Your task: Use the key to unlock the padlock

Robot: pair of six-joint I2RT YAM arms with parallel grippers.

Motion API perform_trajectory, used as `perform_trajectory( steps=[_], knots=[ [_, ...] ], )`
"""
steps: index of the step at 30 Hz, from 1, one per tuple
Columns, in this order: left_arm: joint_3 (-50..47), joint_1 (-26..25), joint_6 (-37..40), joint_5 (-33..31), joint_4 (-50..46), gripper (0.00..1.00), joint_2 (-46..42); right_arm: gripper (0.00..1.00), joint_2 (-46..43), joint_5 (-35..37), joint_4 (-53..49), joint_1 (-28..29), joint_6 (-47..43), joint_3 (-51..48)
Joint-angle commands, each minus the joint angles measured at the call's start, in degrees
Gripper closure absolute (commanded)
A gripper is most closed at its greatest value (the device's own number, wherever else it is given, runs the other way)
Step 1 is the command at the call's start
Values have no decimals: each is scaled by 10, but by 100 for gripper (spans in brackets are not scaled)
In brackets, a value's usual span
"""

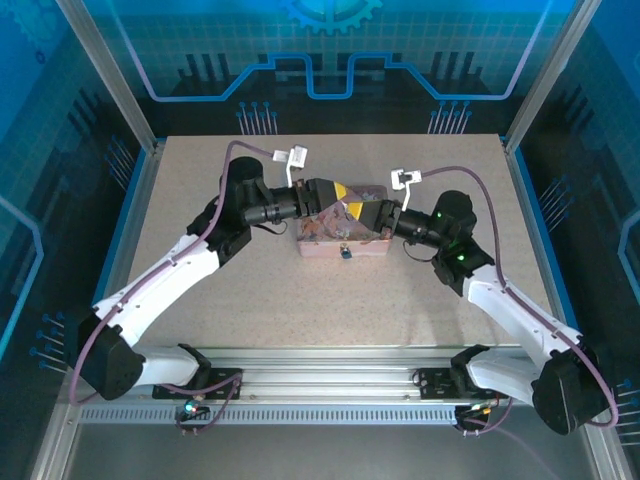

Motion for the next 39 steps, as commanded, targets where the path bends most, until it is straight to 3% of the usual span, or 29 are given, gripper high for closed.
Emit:
perform_trajectory(
  steps=[1,10,17,29,39],
  knots=[
    [18,1,0,53,-17,59,10,100,-4,-38,-32,-12,-27,22],
    [16,1,4,60,-24,72,15,100,-5,-46,-26,-17,-24,27],
    [13,2,24,41,-50,61,11,100,-14,-58,-27,-16,-26,30],
    [9,16,11,23,-33,51,7,100,-27,-66,-39,-16,-34,19],
    [6,12,6,57,-29,64,18,100,-19,-63,-38,-17,-36,26]
  ],
)
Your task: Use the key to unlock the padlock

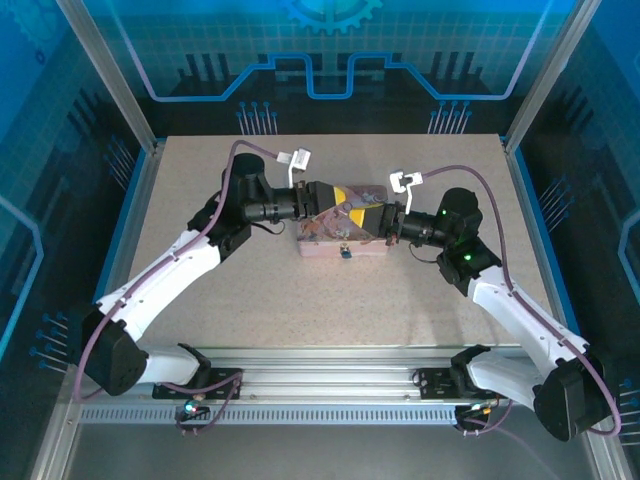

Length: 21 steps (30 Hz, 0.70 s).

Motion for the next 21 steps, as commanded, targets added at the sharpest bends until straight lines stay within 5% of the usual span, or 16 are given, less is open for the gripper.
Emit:
perform_trajectory(
  steps=[1,21],
  knots=[
    [2,-3,2,20,3,64,3,100,2,-7,6,-7,-7,21],
    [-10,-9,13,32,-2,65,-3,100,9,13,21,-12,11,11]
  ],
)
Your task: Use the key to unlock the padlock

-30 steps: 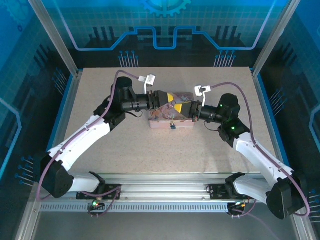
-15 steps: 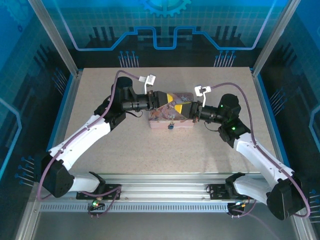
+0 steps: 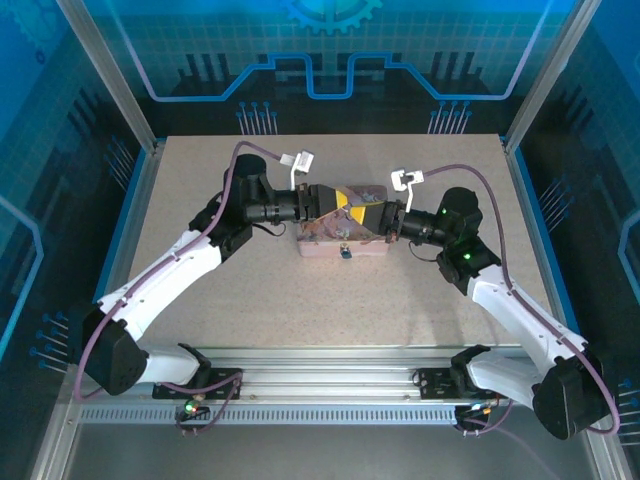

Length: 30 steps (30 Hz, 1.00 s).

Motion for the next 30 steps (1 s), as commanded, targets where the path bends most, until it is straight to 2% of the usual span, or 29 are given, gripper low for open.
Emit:
perform_trajectory(
  steps=[1,5,8,13,18,21,22,23,25,27,30],
  knots=[
    [-9,-4,10,16,1,68,-4,100,5,1,12,-8,7,11],
    [-7,-8,12,21,1,74,-2,100,6,2,12,-8,9,11],
    [-8,-9,13,22,1,85,-3,100,6,3,12,-9,9,11],
    [-9,-9,16,21,-3,86,-6,100,5,10,23,-16,23,3],
    [-10,-9,18,19,-4,100,-8,100,6,12,24,-17,26,0],
    [-8,-9,21,17,-5,100,-9,100,5,12,17,-18,24,0],
    [-8,-9,20,14,-6,100,-9,98,5,14,15,-19,24,0],
    [-8,-10,19,12,-5,100,-10,92,4,15,14,-19,25,-1],
    [-11,-10,15,3,-2,100,-11,68,-1,23,13,-19,27,-2],
    [-19,-10,5,-5,13,100,-13,57,-8,34,19,-19,33,-8],
    [-26,-10,-6,-12,28,100,-15,54,-11,41,34,-17,44,-14]
  ],
)
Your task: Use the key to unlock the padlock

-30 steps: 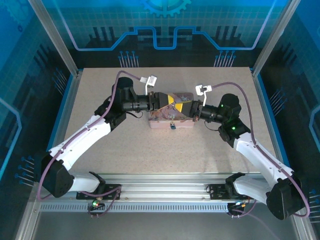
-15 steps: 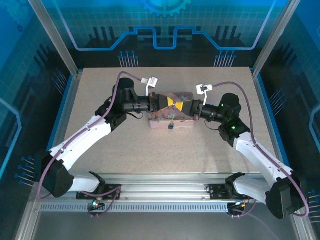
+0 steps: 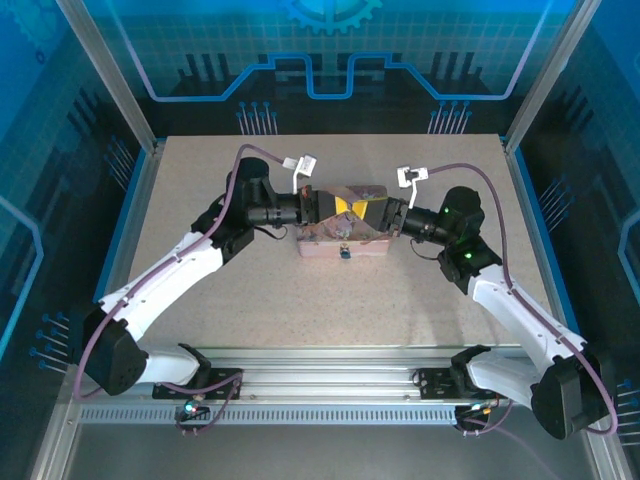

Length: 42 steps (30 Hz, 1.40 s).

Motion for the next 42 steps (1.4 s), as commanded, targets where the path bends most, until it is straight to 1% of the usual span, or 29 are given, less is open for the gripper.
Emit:
perform_trajectory(
  steps=[1,4,15,16,18,19,21,26,28,29,31,33,34,36,39,41,42],
  knots=[
    [-13,-2,-11,-12,25,100,-15,52,-11,18,26,-2,14,-12],
    [-15,-3,-14,-17,29,100,-17,51,-7,23,36,7,21,-16],
    [-26,-3,-17,-37,33,100,-27,63,0,23,61,35,27,-23],
    [-27,-3,-18,-39,33,100,-28,63,1,24,60,36,27,-23],
    [-29,-3,-21,-40,39,100,-29,58,4,26,55,37,24,-23],
    [-29,-3,-23,-40,40,100,-30,57,5,26,56,37,26,-24],
    [-29,-3,-24,-40,41,100,-29,61,7,26,68,37,31,-28],
    [-29,-2,-25,-40,43,100,-32,66,9,28,69,38,32,-27],
    [-28,-3,-24,-41,42,100,-32,71,10,26,72,38,31,-28],
    [-28,-3,-25,-41,42,100,-33,71,10,26,72,38,32,-28],
    [-29,-3,-27,-41,45,100,-33,65,12,25,67,38,31,-26],
    [-30,-3,-27,-42,47,100,-32,64,13,26,65,38,31,-26],
    [-30,-3,-27,-43,47,100,-32,65,15,26,65,38,30,-26],
    [-30,-3,-28,-43,47,100,-32,70,14,27,68,38,32,-28],
    [-29,-2,-27,-44,48,100,-33,69,16,28,64,38,30,-27],
    [-29,-3,-27,-45,49,100,-34,73,17,27,65,38,30,-27],
    [-29,-3,-27,-45,49,100,-34,74,18,27,65,38,30,-27]
  ],
)
